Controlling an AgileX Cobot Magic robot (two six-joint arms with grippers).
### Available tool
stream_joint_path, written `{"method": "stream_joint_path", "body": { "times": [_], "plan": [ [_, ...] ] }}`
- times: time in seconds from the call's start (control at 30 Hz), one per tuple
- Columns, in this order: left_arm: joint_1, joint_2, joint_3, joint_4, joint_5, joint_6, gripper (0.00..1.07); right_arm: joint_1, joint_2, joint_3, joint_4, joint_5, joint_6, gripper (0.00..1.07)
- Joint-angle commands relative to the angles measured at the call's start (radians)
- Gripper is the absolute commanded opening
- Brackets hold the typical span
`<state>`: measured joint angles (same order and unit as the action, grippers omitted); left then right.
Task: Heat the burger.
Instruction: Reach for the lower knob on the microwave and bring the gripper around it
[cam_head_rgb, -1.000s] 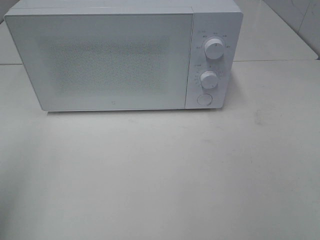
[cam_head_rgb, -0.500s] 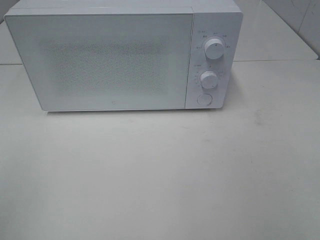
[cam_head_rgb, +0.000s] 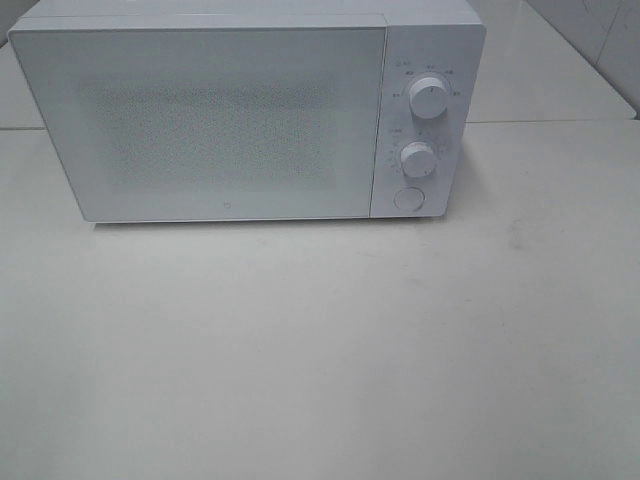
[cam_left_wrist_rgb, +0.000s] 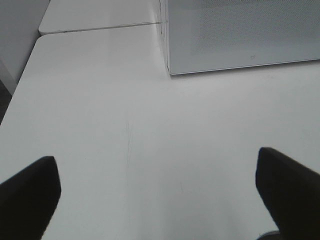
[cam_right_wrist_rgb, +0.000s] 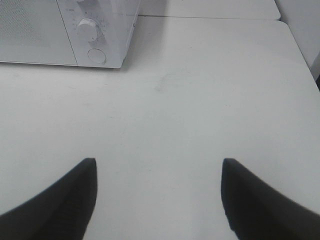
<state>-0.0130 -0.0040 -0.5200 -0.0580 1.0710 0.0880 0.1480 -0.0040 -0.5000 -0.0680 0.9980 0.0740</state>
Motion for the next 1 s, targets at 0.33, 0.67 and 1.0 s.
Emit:
{"method": "stream_joint_path", "body": {
  "times": [0.33, 0.67, 1.0],
  "plan": [
    [0.004, -0.019, 0.003, 0.001, -0.003, -0.002, 1.02, -0.008, -0.025, 0.003, 0.002, 0.0, -0.016, 0.69],
    [0.004, -0.019, 0.003, 0.001, -0.003, -0.002, 1.02, -0.008, -0.025, 0.003, 0.002, 0.0, -0.016, 0.69],
    [0.004, -0.019, 0.003, 0.001, -0.003, -0.002, 1.02, -0.008, -0.025, 0.003, 0.002, 0.0, -0.016, 0.69]
  ]
}}
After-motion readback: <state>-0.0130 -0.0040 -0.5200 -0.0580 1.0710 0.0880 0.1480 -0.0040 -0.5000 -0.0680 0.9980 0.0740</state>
